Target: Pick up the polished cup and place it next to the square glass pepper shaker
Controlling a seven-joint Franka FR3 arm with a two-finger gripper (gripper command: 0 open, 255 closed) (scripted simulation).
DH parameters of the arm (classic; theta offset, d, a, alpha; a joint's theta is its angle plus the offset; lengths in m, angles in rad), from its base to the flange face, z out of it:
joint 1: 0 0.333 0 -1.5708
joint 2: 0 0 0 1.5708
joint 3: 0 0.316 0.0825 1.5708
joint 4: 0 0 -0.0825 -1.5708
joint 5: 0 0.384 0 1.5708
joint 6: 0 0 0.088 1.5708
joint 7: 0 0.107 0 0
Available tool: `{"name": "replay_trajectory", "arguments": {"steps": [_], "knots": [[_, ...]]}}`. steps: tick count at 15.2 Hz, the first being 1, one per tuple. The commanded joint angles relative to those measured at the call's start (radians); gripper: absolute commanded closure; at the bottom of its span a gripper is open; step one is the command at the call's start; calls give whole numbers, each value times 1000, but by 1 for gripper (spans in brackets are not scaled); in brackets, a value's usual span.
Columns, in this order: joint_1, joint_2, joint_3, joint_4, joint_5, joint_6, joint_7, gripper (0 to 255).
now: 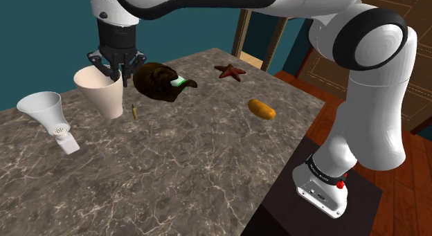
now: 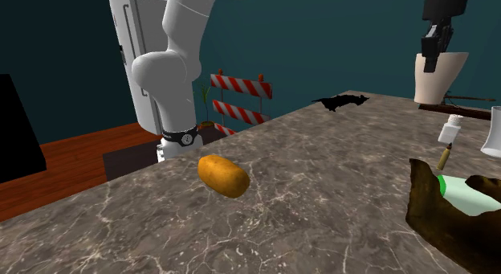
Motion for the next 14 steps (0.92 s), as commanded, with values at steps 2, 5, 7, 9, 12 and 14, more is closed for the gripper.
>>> {"name": "replay_trajectory", "arguments": {"steps": [2, 5, 7, 9, 12, 14], "knots": [[-3, -8, 0, -53, 1, 46, 0, 255], [-5, -9, -1, -95, 1, 87, -1, 255], [-7, -8, -1, -121, 1, 113, -1, 255], [-8, -6, -1, -145, 0, 139, -1, 255], [-9, -2, -2, -178, -1, 177, -1, 255], [-9, 3, -3, -198, -2, 201, 0, 255]]}}
